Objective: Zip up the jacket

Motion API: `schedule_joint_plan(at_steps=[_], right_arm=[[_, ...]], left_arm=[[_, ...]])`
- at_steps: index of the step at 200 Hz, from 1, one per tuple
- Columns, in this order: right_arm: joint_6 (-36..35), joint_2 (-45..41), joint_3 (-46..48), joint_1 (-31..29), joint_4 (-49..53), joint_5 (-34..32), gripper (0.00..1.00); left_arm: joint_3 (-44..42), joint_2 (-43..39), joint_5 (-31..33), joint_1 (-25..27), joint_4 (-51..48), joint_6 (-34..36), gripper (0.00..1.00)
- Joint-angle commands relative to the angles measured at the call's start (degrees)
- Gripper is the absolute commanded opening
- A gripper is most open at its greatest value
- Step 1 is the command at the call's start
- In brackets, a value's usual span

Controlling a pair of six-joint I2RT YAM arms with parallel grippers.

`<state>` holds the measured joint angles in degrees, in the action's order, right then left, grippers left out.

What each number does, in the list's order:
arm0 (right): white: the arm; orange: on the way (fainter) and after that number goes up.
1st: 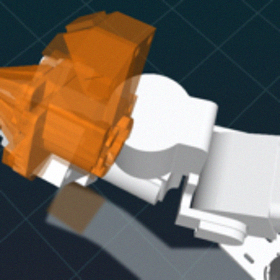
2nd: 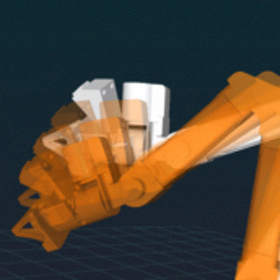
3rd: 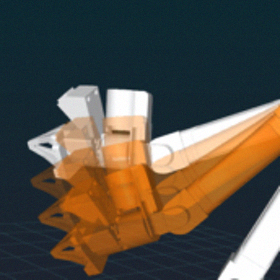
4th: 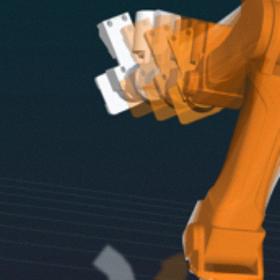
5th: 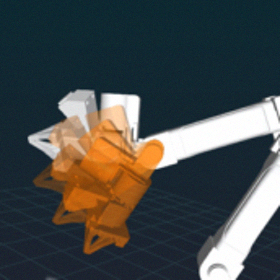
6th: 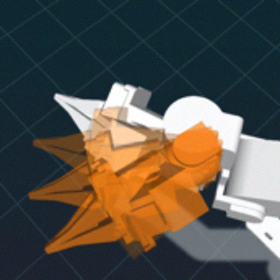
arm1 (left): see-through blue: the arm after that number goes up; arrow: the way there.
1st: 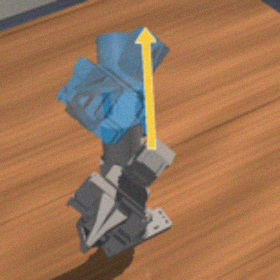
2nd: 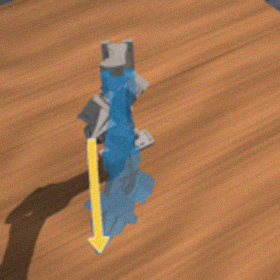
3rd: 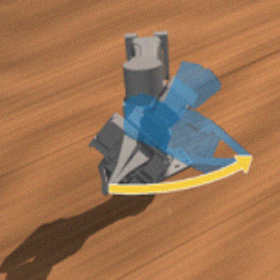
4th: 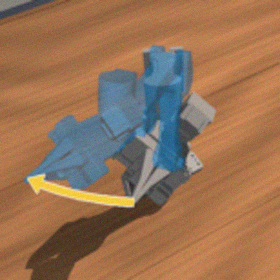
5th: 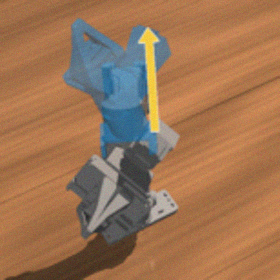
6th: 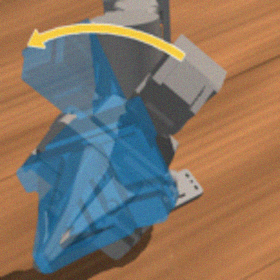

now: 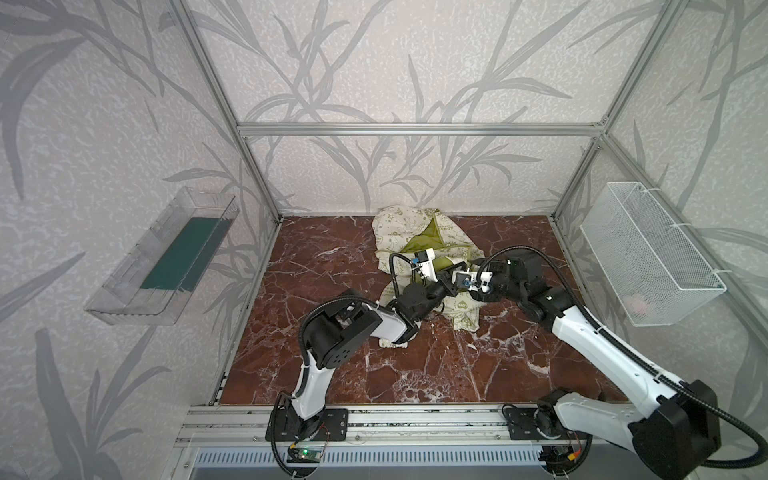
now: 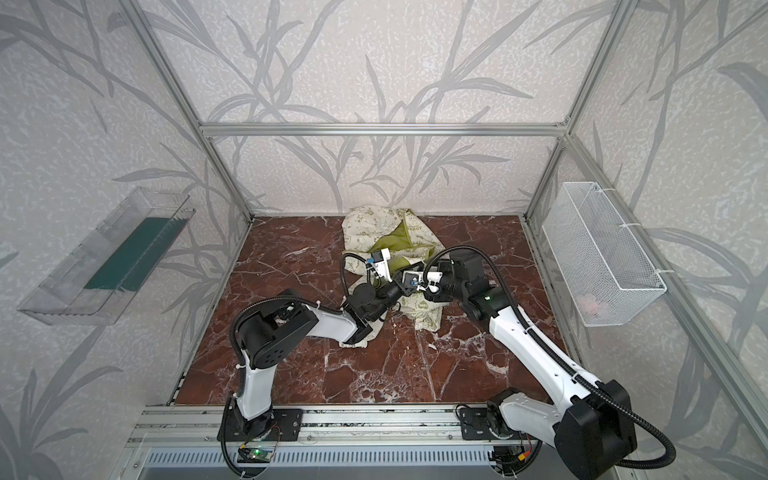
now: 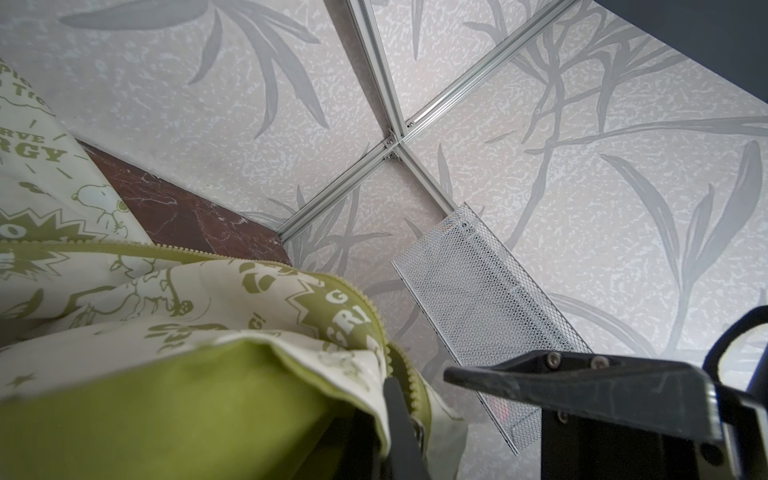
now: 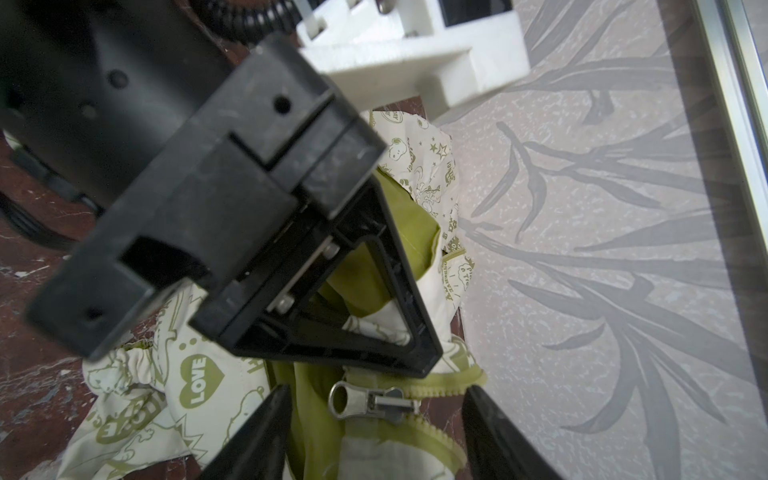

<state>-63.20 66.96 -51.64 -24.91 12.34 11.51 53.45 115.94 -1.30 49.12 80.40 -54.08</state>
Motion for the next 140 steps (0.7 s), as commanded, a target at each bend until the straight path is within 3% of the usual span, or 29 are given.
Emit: schedule_joint_plan(at_steps=[1, 82, 140], right_arm=[[-1.24, 0.75, -1.45, -0.4, -1.46, -0.34, 0.66], [-0.69, 2.56, -1.14, -0.41, -4.28, -2.54, 0.64], [-0.04, 2.05, -1.45, -0.41, -3.12, -2.13, 0.56]], left_arm=[[-0.48, -1.59, 1.09, -0.23, 0.81, -0.32, 0.0], [-0.69, -1.59, 1.2, -0.26, 0.79, -0.56, 0.0], [-0.71, -1.44, 1.3, -0.25, 0.81, -0.58, 0.0]])
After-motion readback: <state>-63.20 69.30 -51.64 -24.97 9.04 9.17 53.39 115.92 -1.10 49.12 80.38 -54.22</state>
